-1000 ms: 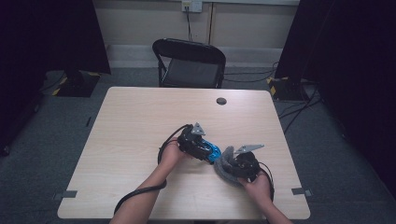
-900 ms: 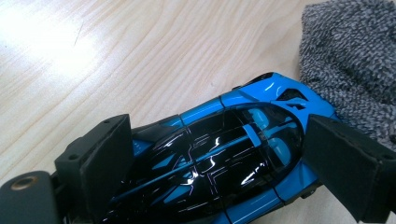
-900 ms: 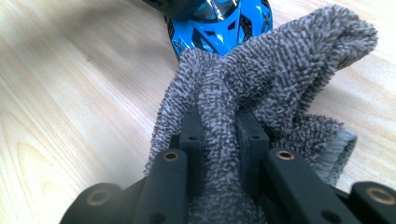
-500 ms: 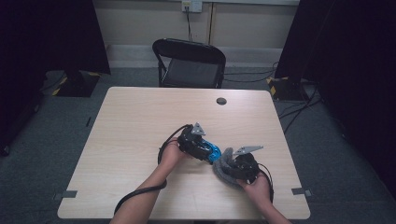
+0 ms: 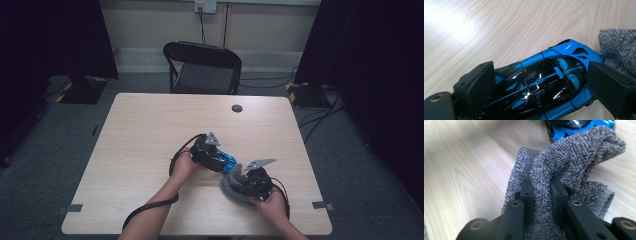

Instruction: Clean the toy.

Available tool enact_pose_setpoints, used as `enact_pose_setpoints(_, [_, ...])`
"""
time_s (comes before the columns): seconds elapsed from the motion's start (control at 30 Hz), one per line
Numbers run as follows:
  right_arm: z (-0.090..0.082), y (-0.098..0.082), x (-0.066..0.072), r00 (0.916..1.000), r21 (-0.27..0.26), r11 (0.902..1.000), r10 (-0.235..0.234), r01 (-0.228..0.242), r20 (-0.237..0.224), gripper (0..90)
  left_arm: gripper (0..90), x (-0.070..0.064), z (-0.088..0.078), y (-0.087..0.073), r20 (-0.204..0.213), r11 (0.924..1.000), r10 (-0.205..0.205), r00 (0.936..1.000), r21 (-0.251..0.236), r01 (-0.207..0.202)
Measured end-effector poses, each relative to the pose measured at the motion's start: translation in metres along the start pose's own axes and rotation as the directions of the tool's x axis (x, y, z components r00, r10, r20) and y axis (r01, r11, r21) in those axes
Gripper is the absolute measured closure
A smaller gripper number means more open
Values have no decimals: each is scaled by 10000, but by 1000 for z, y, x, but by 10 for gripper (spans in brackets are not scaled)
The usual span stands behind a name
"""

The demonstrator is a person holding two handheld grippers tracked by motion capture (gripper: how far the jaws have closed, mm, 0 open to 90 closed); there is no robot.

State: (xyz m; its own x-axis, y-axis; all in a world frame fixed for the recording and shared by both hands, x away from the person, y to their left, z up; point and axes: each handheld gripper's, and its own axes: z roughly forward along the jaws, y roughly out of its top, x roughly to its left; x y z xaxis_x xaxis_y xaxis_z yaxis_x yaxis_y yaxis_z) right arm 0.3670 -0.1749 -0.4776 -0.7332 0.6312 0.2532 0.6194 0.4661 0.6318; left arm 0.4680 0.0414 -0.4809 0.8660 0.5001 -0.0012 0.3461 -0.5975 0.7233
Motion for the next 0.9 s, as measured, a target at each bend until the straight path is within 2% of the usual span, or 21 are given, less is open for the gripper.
enact_pose_setpoints(0.07, [0, 1, 1, 9995, -108, 9999, 27, -30, -309, 760, 89, 0, 0, 0, 1, 10000, -6, 10000, -6, 6])
enact_pose_setpoints(0.13, [-2, 2, 2, 9994, -176, 9998, 20, -26, -348, 760, 89, 0, 0, 0, 9, 10000, 6, 10000, -38, -6])
enact_pose_setpoints(0.2, [-9, 4, -1, 9981, -478, 9986, 213, -241, -577, 761, 89, 0, 0, -1, 9, 10000, 6, 10000, -70, -6])
enact_pose_setpoints(0.3, [-21, 8, -7, 9980, -820, 9960, 311, -355, -545, 761, 89, -1, 1, -1, -3, 9998, -32, 10000, -192, 31])
enact_pose_setpoints(0.4, [-37, 12, -20, 9977, -1359, 9889, 557, -605, -385, 761, 89, -1, 1, -1, 50, 9998, 11, 10000, -185, -10])
enact_pose_setpoints(0.5, [-47, 17, -35, 9971, -1769, 9816, 755, -721, 127, 761, 90, -2, 1, -1, 57, 9999, 38, 10000, -150, -37])
enact_pose_setpoints(0.6, [-51, 21, -50, 9919, -1993, 9756, 1075, -923, 669, 761, 90, -3, 1, -1, 78, 9998, 17, 10000, -174, -16])
enact_pose_setpoints(0.73, [-46, 27, -67, 9783, -2095, 9707, 1496, -1178, 1435, 760, 91, -3, 1, 0, 103, 9999, 43, 9999, -140, -42])
enact_pose_setpoints(0.9, [-28, 34, -79, 9603, -1723, 9775, 1597, -1215, 2289, 759, 91, -3, 1, -1, 112, 9999, 32, 9999, -158, -30])
